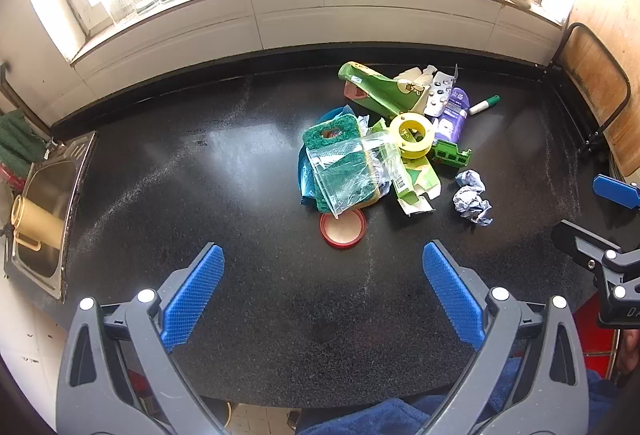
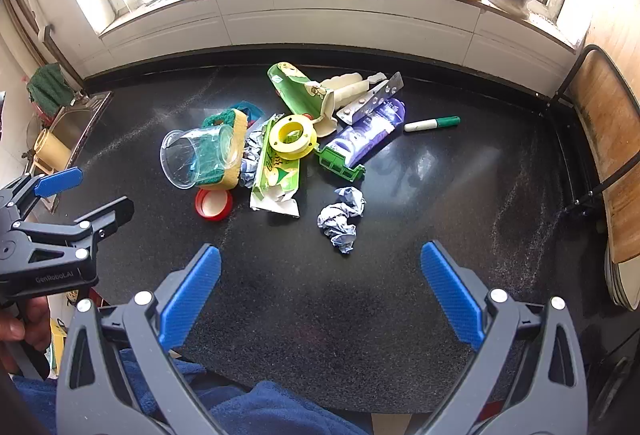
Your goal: Collect trash
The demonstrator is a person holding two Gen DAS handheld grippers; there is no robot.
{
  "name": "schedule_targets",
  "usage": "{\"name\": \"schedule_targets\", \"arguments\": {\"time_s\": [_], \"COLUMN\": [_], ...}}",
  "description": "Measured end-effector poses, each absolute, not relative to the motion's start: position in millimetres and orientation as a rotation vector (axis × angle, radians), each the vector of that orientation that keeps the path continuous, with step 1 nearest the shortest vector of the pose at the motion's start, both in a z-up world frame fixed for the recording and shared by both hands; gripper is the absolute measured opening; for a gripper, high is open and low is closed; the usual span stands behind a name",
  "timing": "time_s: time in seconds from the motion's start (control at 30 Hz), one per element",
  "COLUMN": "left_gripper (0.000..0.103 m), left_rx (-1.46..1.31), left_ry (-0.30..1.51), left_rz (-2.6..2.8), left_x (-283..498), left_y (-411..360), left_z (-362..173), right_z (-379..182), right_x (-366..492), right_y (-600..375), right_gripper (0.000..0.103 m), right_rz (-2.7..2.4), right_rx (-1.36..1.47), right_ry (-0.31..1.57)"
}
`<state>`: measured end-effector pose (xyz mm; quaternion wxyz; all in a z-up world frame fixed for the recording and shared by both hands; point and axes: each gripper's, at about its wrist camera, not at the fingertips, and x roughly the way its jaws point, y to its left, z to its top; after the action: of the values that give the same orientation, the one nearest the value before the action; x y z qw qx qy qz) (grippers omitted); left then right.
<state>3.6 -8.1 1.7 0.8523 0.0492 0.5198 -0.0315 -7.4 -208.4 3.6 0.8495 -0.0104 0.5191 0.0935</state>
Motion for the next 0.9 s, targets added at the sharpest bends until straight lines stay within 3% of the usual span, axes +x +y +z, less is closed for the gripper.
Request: {"name": "schedule_targets", "arguments": {"time_s": [0.9], "left_gripper": [0.097], "left_rx": [0.107], "left_ry": [1.1], "left_rz": [-0.069], "left_x": [1.3], "left_y": [-8.7], "left_z": [-2.7], "right_z": [3.2], "right_x": [-7.9], "right_y": [-207.3], "right_gripper": [0.097], "right_rz": [0.197], "right_rx": [-0.025], "right_ry": [1.096]}}
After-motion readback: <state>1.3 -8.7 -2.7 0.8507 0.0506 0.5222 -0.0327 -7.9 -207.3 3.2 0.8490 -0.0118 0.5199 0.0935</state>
